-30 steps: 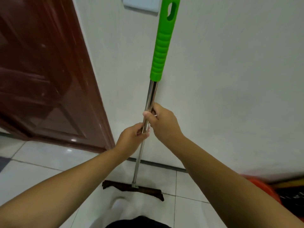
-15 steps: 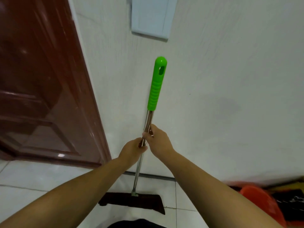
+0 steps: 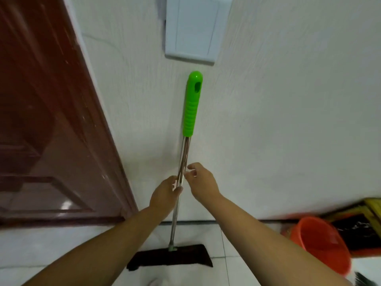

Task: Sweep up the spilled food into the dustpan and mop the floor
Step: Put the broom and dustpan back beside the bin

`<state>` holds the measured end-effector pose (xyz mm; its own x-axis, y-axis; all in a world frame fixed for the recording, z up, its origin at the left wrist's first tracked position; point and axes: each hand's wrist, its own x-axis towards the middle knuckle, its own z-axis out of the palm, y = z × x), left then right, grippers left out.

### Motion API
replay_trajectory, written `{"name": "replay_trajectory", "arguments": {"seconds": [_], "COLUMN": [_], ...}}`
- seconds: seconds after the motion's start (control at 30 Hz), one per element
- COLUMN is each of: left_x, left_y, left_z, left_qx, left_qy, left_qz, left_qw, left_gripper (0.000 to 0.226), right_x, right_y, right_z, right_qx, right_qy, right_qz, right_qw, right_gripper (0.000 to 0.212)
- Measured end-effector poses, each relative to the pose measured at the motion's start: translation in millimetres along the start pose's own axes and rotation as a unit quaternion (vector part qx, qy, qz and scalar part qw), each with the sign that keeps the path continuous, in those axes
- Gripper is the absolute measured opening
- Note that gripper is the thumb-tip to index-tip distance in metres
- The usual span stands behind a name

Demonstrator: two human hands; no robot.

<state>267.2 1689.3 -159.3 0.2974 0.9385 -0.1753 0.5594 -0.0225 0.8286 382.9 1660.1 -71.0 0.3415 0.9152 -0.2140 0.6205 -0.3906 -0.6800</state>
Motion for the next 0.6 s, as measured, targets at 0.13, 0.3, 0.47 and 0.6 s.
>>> {"name": "replay_trajectory", "arguments": {"seconds": [0.13, 0.3, 0.47, 0.6], "left_x": [-18, -34, -41, -54], "left_y": [4, 13, 24, 45], "left_z": [-5, -3, 34, 75], "left_qx": [-0.020, -0.031, 0.020, 0.048], "left_qy": [0.103, 0.019, -0.095, -0.170], "left_qz": [0.021, 0.115, 0.156, 0.178], "left_qw": [0.994, 0.993, 0.983, 0.968], "left_gripper": [0.031, 0.027, 0.016, 0.017], "right_x": [-7, -24, -67, -107], "right_y": [19, 48, 86, 121], "right_z": [6, 8, -3, -28], "right_qx": [0.021, 0.048, 0.074, 0.097], "right_qy": [0.029, 0.052, 0.079, 0.110], "right_qz": [0.031, 0.108, 0.201, 0.261], "right_qw": [0.999, 0.992, 0.974, 0.954], "right_gripper": [0.029, 0.027, 0.025, 0.021]}}
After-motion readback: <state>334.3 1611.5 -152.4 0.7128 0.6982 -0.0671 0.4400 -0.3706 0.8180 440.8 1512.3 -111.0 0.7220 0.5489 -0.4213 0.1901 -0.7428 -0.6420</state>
